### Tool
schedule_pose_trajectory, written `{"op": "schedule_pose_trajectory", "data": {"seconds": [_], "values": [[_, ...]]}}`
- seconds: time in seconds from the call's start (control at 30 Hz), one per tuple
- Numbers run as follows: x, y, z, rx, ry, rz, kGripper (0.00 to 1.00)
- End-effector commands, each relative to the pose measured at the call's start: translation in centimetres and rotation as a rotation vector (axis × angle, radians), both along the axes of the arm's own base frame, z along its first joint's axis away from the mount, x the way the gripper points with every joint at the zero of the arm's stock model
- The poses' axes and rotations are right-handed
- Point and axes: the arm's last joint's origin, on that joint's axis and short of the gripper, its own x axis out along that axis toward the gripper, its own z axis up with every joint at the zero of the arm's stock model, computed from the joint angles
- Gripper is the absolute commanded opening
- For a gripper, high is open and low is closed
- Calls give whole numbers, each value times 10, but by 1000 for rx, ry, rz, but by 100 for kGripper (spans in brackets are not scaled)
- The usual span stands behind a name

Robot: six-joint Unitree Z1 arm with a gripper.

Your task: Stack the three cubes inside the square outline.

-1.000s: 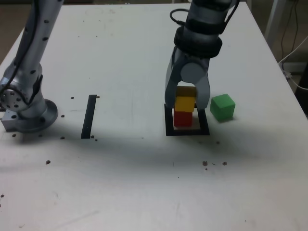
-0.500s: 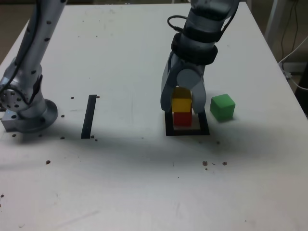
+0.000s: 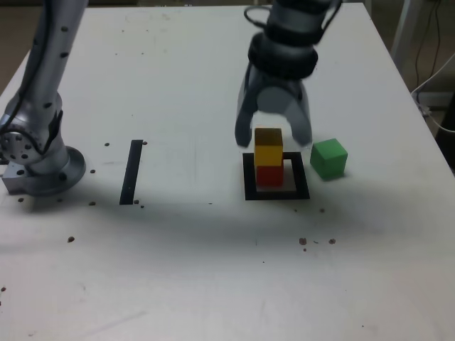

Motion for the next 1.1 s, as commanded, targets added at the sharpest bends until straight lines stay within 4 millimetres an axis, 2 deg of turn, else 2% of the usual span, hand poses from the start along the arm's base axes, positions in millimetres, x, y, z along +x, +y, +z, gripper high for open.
{"op": "schedule_pose_trajectory", "data": {"seconds": [0.0, 0.17, 0.4, 0.6, 1.07], "values": [[-4, 3, 13, 25, -29, 2, 100], [2, 8, 38, 90, -105, -45, 100], [35, 3, 52, 120, -175, -222, 100], [57, 1, 43, 114, -170, -321, 99], [78, 1, 12, 85, -143, -469, 99]]}}
